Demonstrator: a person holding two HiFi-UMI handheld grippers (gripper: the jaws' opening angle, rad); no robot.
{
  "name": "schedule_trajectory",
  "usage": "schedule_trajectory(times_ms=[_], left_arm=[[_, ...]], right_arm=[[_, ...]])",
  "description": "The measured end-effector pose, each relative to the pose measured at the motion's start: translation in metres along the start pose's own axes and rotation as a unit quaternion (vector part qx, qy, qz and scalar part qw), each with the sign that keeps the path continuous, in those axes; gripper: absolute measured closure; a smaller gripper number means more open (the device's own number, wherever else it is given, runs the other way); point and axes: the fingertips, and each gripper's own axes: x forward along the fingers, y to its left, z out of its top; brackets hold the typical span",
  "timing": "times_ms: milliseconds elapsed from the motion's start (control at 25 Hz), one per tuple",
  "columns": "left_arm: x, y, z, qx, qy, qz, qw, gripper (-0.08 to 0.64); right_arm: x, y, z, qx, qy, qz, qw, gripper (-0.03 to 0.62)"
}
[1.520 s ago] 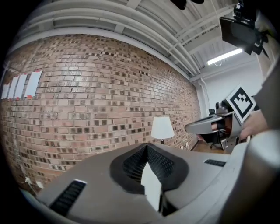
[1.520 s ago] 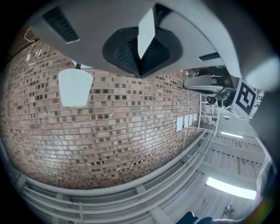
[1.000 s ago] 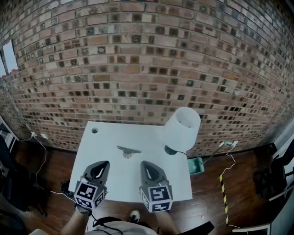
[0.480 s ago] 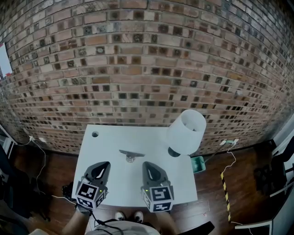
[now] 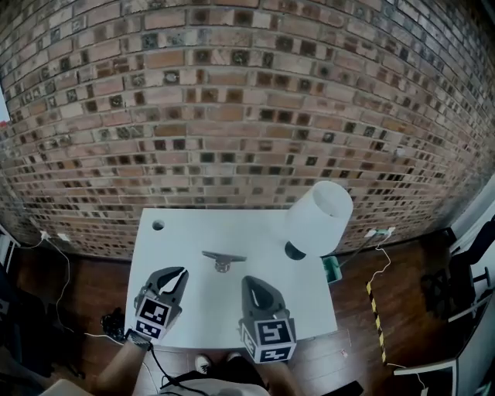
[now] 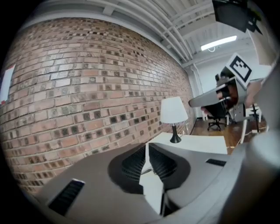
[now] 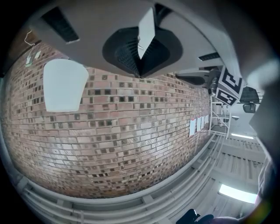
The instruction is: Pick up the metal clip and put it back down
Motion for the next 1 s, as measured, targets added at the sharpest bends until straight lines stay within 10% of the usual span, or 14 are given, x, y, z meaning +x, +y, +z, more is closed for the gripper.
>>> schedule_trajectory(times_ms=[280, 480, 840, 1000], left_arm=[[0.053, 0.005, -0.051, 0.161, 0.070, -0.048, 0.9833, 0.474], [0.100, 0.007, -0.085, 0.315, 0.125, -0.068, 0.9383, 0.465], [0.176, 0.004, -0.160, 0.520, 0.175, -0.073, 0.8329, 0.435], [0.199, 0.002, -0.185, 0.512, 0.176, -0.096, 0.8353, 0.426]], right_arm=[[-0.005, -0.005, -0.018, 0.005, 0.022, -0.021, 1.000, 0.609], [0.012, -0.016, -0.035, 0.009, 0.040, -0.022, 0.999, 0.609], [0.064, -0.030, -0.075, 0.014, 0.078, 0.012, 0.997, 0.609], [0.083, -0.039, -0.092, 0.012, 0.090, 0.021, 0.996, 0.609]])
